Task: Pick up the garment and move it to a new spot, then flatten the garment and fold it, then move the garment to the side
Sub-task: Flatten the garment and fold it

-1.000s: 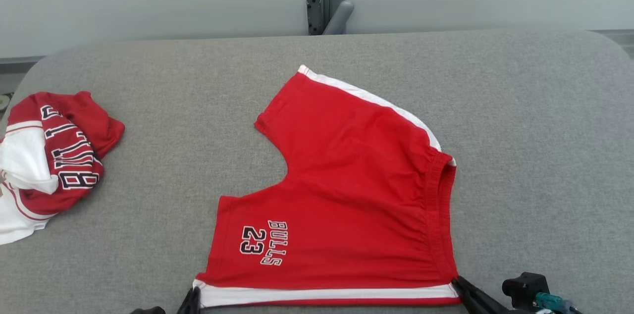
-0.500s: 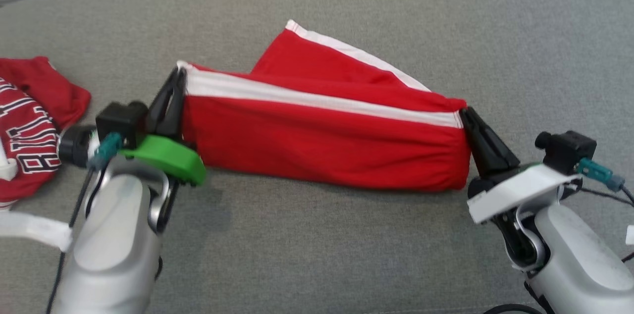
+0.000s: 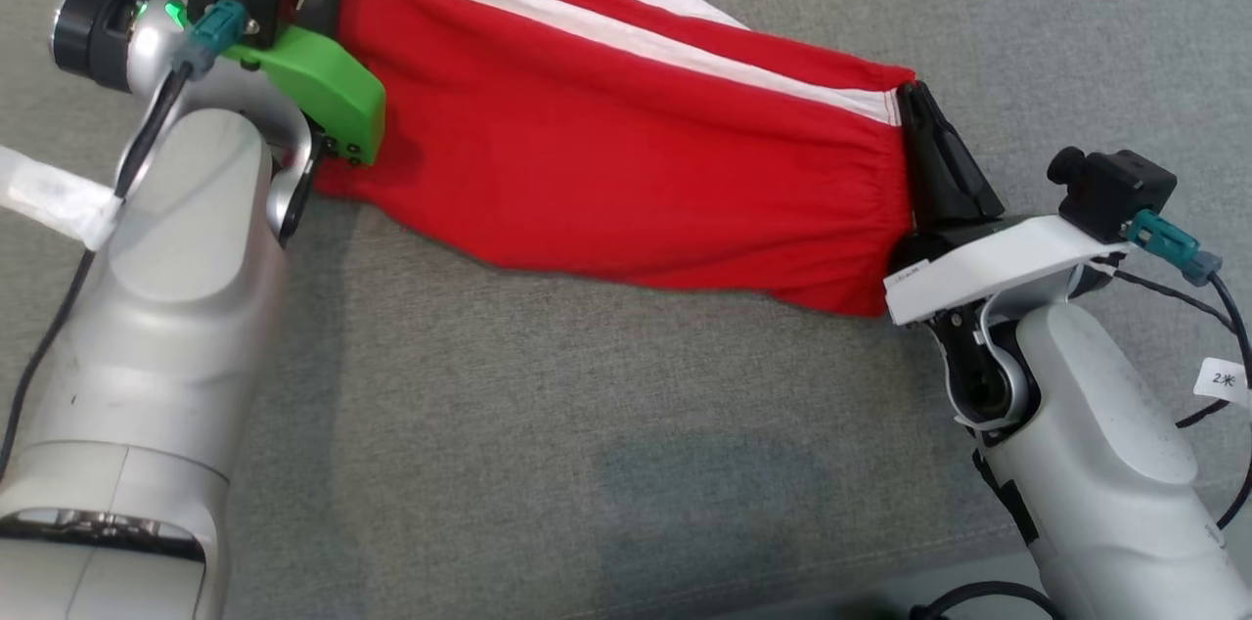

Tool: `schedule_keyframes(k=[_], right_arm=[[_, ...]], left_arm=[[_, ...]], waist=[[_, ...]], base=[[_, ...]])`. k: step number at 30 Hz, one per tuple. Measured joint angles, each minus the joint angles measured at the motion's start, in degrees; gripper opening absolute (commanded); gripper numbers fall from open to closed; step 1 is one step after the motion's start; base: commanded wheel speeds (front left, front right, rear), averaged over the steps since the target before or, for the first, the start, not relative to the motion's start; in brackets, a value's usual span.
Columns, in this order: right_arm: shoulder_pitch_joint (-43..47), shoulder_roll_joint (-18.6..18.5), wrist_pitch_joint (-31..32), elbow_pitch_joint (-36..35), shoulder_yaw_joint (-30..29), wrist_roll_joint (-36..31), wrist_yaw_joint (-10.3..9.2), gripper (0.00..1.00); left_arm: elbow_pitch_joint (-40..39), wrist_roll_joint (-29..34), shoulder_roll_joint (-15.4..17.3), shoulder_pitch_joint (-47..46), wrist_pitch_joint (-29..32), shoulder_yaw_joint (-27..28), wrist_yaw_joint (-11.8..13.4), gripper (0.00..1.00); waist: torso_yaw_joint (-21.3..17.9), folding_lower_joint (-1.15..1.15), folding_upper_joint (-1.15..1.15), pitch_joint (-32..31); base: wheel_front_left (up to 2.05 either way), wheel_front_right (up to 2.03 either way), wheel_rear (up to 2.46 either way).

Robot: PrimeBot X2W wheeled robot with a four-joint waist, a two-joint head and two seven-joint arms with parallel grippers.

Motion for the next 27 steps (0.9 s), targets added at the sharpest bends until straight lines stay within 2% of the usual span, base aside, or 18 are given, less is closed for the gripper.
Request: schedule_keyframes(k=[3, 7, 15, 16, 17, 18, 22, 27], right_arm=[[-0.80, 1.15, 0.00, -0.57, -0.79, -0.86, 0.01, 0.00], [-1.08, 2.59, 0.00, -0.75, -2.75, -2.49, 0.01, 0.00], [-1.84, 4.27, -0.01, -1.02, -3.56, -4.28, 0.01, 0.00], [-1.88, 4.37, -0.02, -1.02, -3.38, -4.28, 0.01, 0.29], [-1.90, 4.39, -0.02, -1.04, -3.19, -4.34, 0.01, 0.62], [-1.90, 4.42, -0.02, -1.13, -3.20, -4.42, 0.01, 1.00], [-1.68, 4.54, 0.00, -1.29, -4.25, -5.34, 0.00, 1.00], [0.27, 4.52, 0.00, -3.03, -8.28, -8.31, 0.00, 1.00]], left_arm=[[3.25, 0.60, 0.04, -3.55, 0.00, -0.29, 0.15, 0.00], [4.32, 0.86, 0.11, -6.94, 0.00, 0.03, 1.67, 0.00], [8.09, 1.78, 0.32, -9.08, -0.05, -0.34, 2.79, 0.02], [8.31, 1.75, 0.29, -9.27, -0.05, -0.26, 3.00, 0.34], [8.36, 1.69, 0.23, -9.32, -0.05, -0.14, 3.21, 0.58], [8.36, 1.68, 0.15, -9.32, -0.05, -0.10, 3.32, 1.00], [7.42, 0.85, -0.40, -8.30, -0.05, 0.60, 4.03, 1.00], [6.14, -0.70, -1.34, -4.88, -0.03, 1.99, 4.06, 1.00]], waist=[[-1.77, 0.00, 0.00, 2.45], [-4.11, 0.00, 0.00, 5.02], [-7.00, 0.00, 0.00, 7.75], [-7.14, 0.00, 0.00, 7.84], [-7.19, 0.00, 0.00, 7.84], [-7.17, 0.00, 0.00, 7.77], [-6.81, 0.00, 0.00, 6.90], [-6.09, 0.00, 0.00, 4.78]], base=[[0.00, 0.00, 0.00], [0.00, 0.00, 0.00], [0.00, 0.00, 0.00], [0.00, 0.00, 0.00], [0.00, 0.00, 0.00], [0.00, 0.00, 0.00], [0.00, 0.00, 0.00], [0.00, 0.00, 0.00]])
